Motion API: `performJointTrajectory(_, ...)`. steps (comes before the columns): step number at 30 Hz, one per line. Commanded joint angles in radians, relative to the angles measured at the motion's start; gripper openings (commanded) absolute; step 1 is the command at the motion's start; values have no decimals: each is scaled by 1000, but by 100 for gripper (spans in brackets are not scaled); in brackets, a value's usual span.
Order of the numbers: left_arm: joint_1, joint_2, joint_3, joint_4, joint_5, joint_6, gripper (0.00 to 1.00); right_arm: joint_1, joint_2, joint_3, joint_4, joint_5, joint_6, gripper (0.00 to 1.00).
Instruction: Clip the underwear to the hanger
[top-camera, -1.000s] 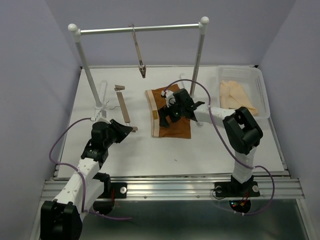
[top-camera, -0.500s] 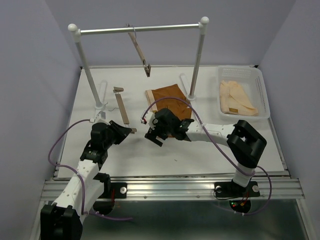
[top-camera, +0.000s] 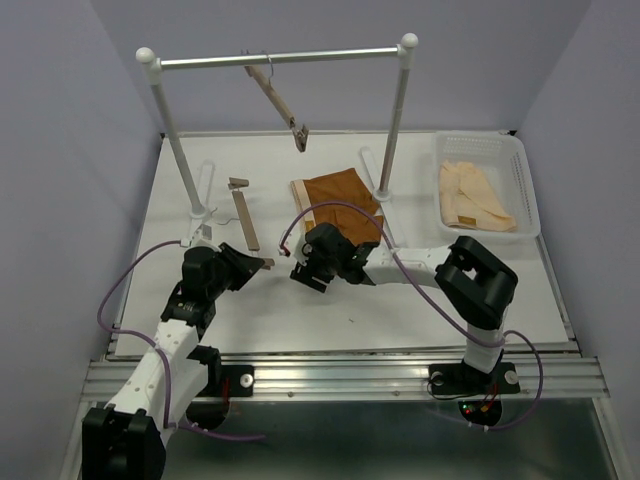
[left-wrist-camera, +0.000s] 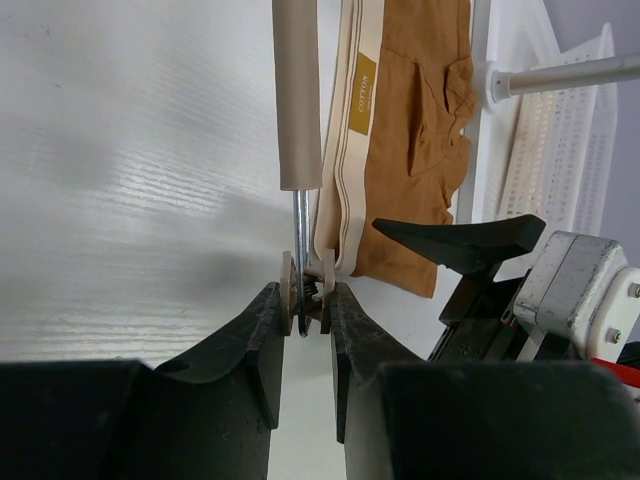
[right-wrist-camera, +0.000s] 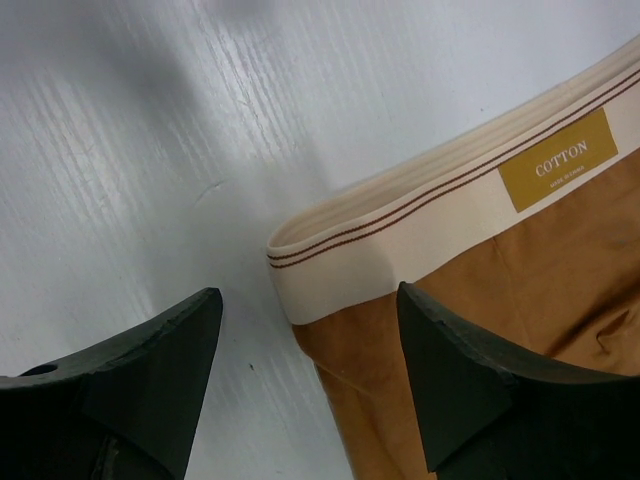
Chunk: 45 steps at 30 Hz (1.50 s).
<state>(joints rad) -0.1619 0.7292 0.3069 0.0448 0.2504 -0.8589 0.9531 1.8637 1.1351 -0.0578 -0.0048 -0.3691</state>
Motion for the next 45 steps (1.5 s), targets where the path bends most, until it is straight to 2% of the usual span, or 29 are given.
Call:
performJointTrajectory(1,7,-4,-8,70,16,8,0,24,28,28,87,-20,-39,70)
performJointTrajectory(7,10,3,-22,90,30,-3,0,24,55,35,85,-12,-53,64)
performJointTrajectory(9,9,1,-34,110,39,-11,0,24,63,31,79,-9,-56,59)
performJointTrajectory(10,10,1,-37,118,41,-18,0,33,63,28,79,-8,-57,49)
performJointTrajectory(14,9,19,-45,144,58,-29,0,33,58,15,81,-20,-42,20)
performJointTrajectory(17,9,38,-52,171,70,-42,0,33,55,11,90,-18,-25,7)
performJointTrajectory(20,9,55,-58,188,75,-55,0,33,35,-4,137,-3,1,1)
performJointTrajectory(33,9,148,-29,237,116,-137,0,33,-67,-81,352,-47,148,1)
performJointTrajectory(41,9,177,-37,276,136,-192,0,33,-61,-90,397,-32,156,1)
performJointTrajectory(45,9,188,-40,282,133,-213,0,33,-51,-80,398,-86,157,1)
